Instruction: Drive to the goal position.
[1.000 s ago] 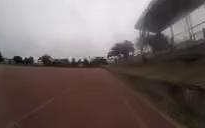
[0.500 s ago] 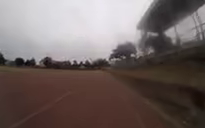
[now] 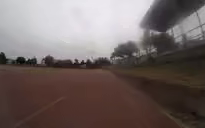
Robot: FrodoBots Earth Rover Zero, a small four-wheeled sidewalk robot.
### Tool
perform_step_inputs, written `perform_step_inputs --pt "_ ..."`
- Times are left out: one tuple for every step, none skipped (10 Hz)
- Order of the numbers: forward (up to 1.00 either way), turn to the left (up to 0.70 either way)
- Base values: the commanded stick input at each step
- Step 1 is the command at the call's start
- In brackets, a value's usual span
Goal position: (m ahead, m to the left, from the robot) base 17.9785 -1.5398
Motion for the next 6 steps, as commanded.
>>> perform_step_inputs --pt "1.00 0.00" --pt "1.00 0.00" --pt "1.00 0.00" --pt "1.00 0.00" --pt "1.00 0.00" --pt "1.00 0.00"
